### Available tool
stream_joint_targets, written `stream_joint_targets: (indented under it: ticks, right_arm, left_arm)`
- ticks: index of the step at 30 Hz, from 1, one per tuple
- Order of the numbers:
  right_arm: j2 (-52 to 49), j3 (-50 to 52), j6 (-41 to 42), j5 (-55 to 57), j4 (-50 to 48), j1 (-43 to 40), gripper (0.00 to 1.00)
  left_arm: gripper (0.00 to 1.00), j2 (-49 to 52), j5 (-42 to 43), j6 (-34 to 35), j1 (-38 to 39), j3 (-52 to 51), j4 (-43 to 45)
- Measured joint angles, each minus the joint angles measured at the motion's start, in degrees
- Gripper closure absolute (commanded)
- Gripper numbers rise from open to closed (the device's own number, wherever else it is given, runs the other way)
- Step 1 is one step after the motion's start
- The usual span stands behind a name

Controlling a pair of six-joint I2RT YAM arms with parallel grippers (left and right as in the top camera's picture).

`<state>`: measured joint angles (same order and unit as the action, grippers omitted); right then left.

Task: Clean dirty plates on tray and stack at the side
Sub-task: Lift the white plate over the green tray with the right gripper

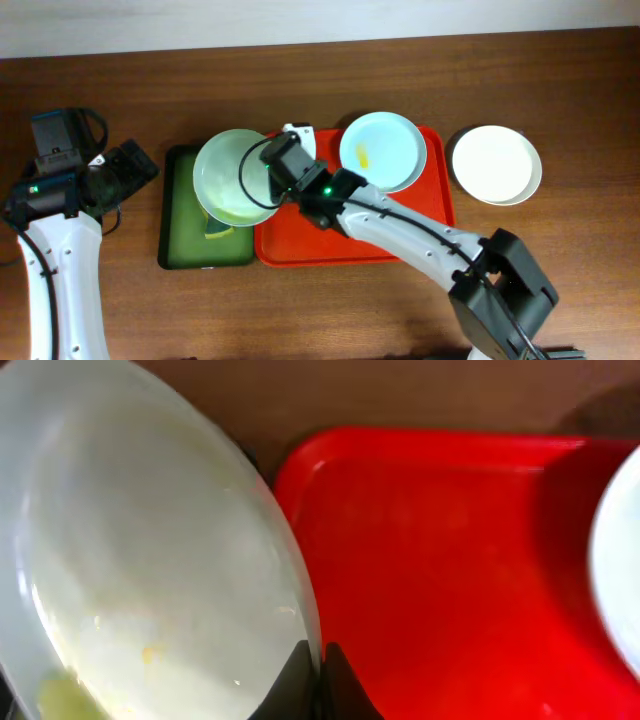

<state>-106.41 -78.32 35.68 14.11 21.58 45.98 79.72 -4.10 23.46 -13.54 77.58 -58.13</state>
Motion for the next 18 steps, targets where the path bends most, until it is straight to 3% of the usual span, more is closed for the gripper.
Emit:
stream_joint_targets:
  ticks: [6,8,14,18]
  right_arm:
    - [-0.5,-0.2,-23.4,21.0,-15.3,5.8,0.96]
    - [-0.7,-0.2,-41.3,26.6,-26.6,8.2,0.96]
    - [-1.1,-0.4,-76.7,38.7,-49.3,13.7,0.96]
    - [-1.2,-0.4,-85.2,40.6,-57.1,15.3,0.96]
  left_arm:
    - [0.01,0.0,0.0,0.0,0.0,0.0,0.0]
    - [0.01,0.0,0.0,0.0,0.0,0.0,0.0]
    - [0.01,0.0,0.0,0.0,0.0,0.0,0.0]
    - [0.01,0.0,0.0,0.0,0.0,0.0,0.0]
